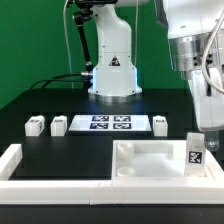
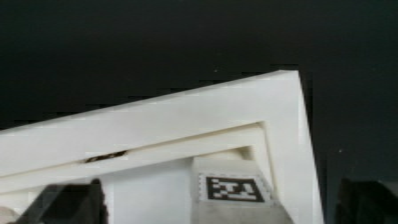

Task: Assemble square table

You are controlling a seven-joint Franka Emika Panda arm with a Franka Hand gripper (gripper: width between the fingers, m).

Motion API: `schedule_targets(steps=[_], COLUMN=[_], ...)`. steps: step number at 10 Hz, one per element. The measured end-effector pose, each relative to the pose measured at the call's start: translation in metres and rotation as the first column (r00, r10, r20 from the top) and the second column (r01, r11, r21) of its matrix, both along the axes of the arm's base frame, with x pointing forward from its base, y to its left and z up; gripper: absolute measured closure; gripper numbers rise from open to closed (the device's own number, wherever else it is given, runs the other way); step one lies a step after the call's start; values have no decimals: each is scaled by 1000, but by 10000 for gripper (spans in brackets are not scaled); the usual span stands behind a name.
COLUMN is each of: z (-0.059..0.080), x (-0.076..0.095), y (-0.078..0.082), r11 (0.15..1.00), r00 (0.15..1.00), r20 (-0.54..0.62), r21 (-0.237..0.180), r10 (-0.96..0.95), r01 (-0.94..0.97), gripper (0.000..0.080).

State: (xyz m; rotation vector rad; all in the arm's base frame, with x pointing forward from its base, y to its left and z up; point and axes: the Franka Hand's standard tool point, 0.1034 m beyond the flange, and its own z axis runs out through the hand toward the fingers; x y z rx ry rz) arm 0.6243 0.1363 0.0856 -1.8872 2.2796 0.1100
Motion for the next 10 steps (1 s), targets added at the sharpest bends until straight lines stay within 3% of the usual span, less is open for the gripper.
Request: schedule_targets(steps=[2,6,10], z=[5,27,24], x=[-4,-24,-24], y=[4,28,28], r11=[999,985,897], r00=[999,985,894], r20=[12,30,70], r21=[-2,-7,-48], r10=[42,172,443], r01=[-42,-172,-440], gripper=[150,150,150])
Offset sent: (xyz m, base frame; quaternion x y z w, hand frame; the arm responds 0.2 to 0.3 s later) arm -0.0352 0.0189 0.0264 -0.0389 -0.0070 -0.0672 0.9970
